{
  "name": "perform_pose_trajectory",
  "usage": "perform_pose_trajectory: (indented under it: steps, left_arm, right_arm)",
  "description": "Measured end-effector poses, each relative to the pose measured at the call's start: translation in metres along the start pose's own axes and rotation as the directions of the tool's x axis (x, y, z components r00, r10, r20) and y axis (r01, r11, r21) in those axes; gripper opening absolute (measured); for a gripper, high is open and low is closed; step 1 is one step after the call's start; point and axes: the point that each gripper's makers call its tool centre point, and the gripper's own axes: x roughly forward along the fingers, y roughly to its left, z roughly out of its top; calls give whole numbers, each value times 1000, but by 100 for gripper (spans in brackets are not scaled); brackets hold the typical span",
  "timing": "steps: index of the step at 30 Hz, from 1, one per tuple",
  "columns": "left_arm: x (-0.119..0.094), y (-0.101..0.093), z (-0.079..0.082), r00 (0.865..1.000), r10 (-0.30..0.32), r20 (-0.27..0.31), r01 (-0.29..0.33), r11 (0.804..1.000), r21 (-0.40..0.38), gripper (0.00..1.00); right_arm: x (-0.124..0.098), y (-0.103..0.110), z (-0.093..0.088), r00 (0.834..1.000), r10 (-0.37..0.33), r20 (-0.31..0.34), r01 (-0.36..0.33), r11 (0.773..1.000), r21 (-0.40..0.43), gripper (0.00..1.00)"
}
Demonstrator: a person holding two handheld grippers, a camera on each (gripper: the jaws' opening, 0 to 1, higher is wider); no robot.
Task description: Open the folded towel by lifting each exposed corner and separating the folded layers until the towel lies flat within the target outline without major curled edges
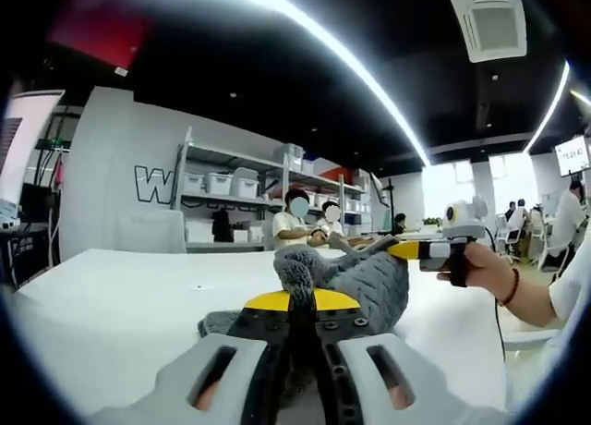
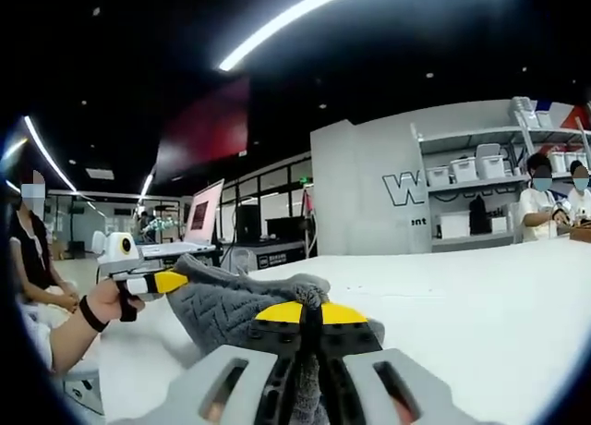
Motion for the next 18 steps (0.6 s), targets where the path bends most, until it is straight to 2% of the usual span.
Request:
perform_pose_trajectory:
  steps: [7, 18]
  left_arm:
    - [-3, -2, 1, 1000, -15, 5, 15, 999, -28, 4]
    - [-13, -9, 1, 999, -45, 9, 45, 999, -19, 4]
  right_arm:
    - [-4, 5, 1, 1000, 7, 4, -7, 1000, -2, 0]
    - [-14, 13, 1, 1000, 28, 14, -28, 1000, -14, 0]
